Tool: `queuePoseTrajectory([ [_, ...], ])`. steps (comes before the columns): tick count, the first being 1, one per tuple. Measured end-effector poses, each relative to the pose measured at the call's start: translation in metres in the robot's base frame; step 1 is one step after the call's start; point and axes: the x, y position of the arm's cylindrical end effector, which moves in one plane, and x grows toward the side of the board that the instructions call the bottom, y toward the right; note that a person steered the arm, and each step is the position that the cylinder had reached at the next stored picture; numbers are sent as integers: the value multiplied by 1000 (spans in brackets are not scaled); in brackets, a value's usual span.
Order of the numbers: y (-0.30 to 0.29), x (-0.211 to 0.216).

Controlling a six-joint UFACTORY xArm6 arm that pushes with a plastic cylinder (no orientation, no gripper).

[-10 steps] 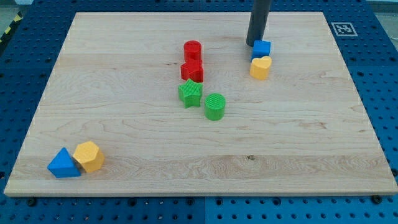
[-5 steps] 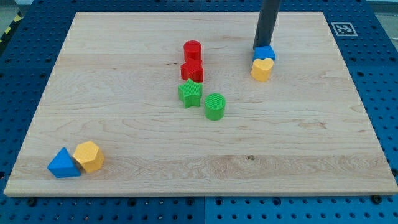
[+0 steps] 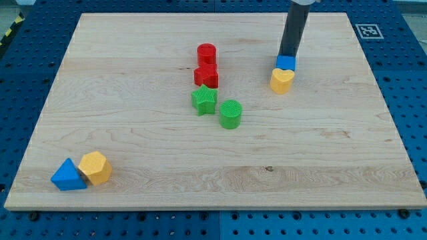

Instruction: Slide the blue cube and yellow heart to the bottom center

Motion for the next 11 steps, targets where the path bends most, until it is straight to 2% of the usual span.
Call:
queuePoseTrajectory([
  [3, -2, 79],
  [9, -53, 145],
  [11, -67, 155],
])
